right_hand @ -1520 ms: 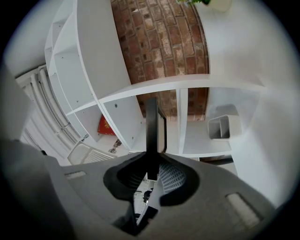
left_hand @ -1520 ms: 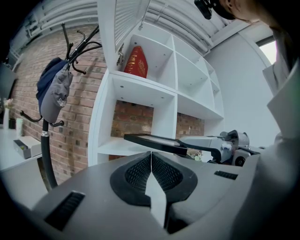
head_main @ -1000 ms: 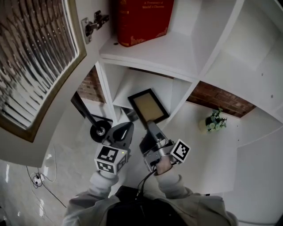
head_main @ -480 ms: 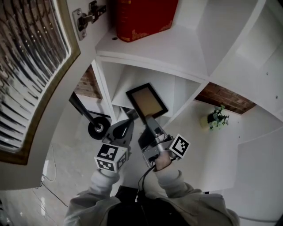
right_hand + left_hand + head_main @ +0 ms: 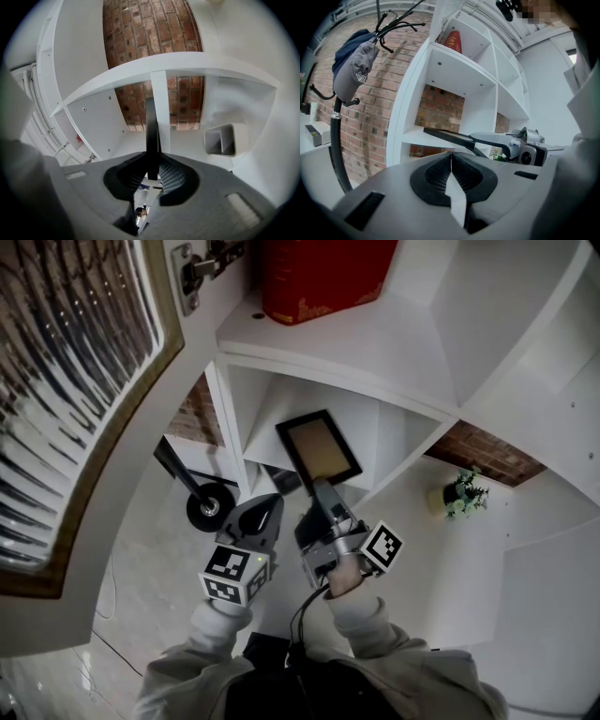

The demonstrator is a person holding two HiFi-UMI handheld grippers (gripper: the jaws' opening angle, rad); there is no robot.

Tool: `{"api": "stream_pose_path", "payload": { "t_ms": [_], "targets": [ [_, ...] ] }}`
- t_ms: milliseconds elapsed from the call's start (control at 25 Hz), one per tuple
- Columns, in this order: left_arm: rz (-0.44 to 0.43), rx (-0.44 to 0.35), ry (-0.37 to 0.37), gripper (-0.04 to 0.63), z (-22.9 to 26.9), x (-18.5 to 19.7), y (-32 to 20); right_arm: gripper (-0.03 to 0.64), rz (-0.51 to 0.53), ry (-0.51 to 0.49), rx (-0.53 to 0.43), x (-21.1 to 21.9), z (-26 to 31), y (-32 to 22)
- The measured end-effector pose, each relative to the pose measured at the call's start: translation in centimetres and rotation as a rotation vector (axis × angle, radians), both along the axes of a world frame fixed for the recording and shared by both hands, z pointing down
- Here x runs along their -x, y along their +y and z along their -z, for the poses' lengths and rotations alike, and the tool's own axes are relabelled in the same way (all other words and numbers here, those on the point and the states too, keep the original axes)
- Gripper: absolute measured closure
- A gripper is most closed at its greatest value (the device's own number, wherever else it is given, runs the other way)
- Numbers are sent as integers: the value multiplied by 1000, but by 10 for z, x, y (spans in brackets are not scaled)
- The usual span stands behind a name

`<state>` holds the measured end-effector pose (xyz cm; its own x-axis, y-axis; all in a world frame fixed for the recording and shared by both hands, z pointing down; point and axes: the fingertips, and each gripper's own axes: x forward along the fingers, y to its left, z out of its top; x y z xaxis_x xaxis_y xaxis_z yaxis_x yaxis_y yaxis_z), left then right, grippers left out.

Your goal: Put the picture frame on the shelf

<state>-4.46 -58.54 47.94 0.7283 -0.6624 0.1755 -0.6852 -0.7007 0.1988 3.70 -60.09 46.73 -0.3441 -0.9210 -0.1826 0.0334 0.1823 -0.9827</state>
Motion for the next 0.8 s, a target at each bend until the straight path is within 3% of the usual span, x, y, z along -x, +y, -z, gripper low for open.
{"api": "stream_pose_path", "payload": {
  "t_ms": [800],
  "targets": [
    [19,-5,4,591,3,3,4,546,-31,22,44,-3,-1,-11]
  ]
}}
